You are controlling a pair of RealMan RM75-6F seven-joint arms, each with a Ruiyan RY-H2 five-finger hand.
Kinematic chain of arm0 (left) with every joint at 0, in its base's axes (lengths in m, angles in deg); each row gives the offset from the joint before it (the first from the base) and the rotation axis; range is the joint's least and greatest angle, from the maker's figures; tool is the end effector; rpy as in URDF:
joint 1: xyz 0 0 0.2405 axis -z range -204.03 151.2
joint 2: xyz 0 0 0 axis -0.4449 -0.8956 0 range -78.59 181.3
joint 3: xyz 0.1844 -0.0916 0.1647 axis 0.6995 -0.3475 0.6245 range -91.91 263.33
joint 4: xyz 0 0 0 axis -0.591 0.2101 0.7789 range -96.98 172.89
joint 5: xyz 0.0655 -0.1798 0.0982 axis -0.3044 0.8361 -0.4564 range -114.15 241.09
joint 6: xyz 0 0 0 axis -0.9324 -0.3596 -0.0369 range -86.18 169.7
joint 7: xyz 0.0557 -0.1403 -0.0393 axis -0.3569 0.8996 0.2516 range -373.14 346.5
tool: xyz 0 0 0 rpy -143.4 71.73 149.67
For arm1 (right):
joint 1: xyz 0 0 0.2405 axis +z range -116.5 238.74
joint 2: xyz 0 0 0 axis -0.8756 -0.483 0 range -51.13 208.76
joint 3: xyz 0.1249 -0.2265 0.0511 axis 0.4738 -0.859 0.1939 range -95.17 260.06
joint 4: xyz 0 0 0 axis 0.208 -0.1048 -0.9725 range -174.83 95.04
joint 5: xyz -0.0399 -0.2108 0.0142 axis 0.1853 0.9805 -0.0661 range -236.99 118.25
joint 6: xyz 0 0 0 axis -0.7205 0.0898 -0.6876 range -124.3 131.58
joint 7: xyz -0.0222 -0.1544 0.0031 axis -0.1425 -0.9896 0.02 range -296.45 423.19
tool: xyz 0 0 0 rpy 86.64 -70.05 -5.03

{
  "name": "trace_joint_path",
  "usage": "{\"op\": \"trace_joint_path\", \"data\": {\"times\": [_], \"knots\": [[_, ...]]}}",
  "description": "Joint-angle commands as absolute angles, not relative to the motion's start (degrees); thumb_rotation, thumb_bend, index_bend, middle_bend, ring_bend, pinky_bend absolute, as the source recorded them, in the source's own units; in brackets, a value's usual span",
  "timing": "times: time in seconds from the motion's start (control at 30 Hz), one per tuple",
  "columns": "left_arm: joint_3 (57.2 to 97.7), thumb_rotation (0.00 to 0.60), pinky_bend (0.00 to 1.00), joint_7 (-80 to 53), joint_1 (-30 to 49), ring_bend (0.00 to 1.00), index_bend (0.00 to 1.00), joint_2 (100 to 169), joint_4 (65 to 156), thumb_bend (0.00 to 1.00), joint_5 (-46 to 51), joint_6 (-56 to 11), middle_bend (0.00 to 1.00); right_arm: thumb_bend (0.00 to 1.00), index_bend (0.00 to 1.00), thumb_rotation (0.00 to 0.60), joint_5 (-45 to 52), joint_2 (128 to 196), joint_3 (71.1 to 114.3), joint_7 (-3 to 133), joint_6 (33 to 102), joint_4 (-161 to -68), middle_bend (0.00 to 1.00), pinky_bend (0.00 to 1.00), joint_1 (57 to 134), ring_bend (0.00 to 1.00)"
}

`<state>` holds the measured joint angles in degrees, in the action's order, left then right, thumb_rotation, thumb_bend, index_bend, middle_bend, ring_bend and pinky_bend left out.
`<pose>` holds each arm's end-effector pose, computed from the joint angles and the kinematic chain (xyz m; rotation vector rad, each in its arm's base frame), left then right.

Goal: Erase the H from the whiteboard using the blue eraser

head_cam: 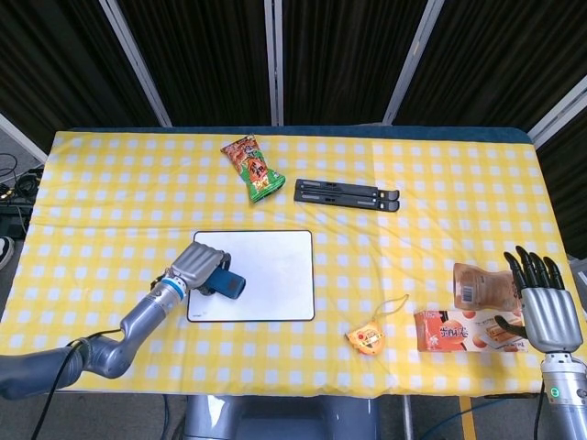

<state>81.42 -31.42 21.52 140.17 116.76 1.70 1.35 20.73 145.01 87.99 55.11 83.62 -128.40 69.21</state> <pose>-0.1720 0.3589 -0.0623 -2.1315 -0.9759 -0.6514 -0.3342 -0.2233 0.1537 1.3983 -0.8173 0.7490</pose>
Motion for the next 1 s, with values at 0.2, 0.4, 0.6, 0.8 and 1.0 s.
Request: {"op": "trace_joint_path", "data": {"times": [0.2, 0.4, 0.6, 0.8, 1.0], "knots": [[82.01, 0.6, 0.53, -31.93, 22.59, 0.47, 0.48, 140.29, 120.72, 0.25, -0.42, 1.25, 0.42, 0.0, 0.0, 0.6, 20.6, 144.94, 87.99, 55.22, 83.66, -128.29, 0.0, 0.0, 69.1, 0.0], [82.13, 0.6, 0.53, -33.22, 22.83, 0.47, 0.48, 140.92, 119.3, 0.25, 1.55, 0.75, 0.42, 0.0, 0.0, 0.6, 20.62, 144.8, 88.01, 55.64, 83.82, -128.19, 0.0, 0.0, 68.97, 0.0], [81.78, 0.6, 0.53, -32.9, 22.66, 0.47, 0.48, 140.64, 114.75, 0.25, 4.72, 1.12, 0.42, 0.0, 0.0, 0.6, 20.62, 144.7, 88.03, 55.76, 83.9, -128.28, 0.0, 0.0, 68.9, 0.0], [81.45, 0.6, 0.53, -30.53, 22.03, 0.47, 0.48, 139.66, 110.98, 0.25, 6.42, 2.25, 0.42, 0.0, 0.0, 0.6, 20.64, 144.77, 88.01, 55.57, 83.71, -128.4, 0.0, 0.0, 69.01, 0.0], [80.79, 0.6, 0.53, -26.8, 20.43, 0.47, 0.48, 135.4, 111.55, 0.25, 4.09, 0.65, 0.42, 0.0, 0.0, 0.6, 20.84, 144.79, 87.94, 55.27, 83.83, -128.67, 0.0, 0.0, 69.01, 0.0]]}}
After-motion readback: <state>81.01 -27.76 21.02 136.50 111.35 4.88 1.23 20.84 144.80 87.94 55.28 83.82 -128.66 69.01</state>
